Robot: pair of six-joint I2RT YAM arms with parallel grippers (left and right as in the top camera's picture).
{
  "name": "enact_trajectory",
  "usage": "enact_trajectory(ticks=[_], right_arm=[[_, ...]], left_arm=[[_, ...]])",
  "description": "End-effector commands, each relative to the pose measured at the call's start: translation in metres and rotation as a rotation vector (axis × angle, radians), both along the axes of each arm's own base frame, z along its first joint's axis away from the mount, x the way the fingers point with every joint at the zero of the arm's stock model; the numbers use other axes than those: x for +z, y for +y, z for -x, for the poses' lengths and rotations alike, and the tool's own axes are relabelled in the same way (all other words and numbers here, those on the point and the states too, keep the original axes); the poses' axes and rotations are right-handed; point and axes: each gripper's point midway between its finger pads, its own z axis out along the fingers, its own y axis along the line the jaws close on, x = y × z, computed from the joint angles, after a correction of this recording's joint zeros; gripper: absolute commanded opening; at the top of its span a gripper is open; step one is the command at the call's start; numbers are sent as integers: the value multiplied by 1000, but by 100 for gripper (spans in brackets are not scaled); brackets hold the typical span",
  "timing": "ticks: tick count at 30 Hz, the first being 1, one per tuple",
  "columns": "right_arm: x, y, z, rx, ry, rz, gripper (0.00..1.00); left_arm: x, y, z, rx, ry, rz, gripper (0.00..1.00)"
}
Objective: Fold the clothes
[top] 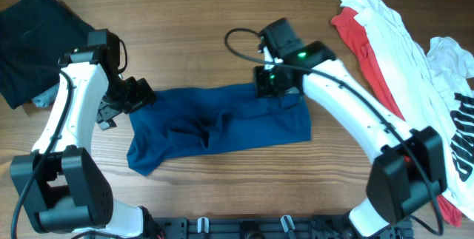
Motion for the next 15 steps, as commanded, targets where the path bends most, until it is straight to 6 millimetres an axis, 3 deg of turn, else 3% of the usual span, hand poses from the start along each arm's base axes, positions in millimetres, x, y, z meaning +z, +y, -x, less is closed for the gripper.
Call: enact_trajectory(ticks=[1,6,8,10,15], right_arm=[[-8,17,1,-27,30,-15,4],[-12,32,12,52,58,-46,10],[-8,48,27,193,79,-113,25],[-9,46,29,198,86,-105,33],[-7,46,27,212,70,-102,38]], left_arm=[[8,-1,-2,-6,-31,10,97],[8,-2,-2,-6,-28,10,97],[8,-1,-2,-6,-28,10,97],[8,-1,-2,-6,-28,10,97],[8,-1,-2,-6,-28,10,97]])
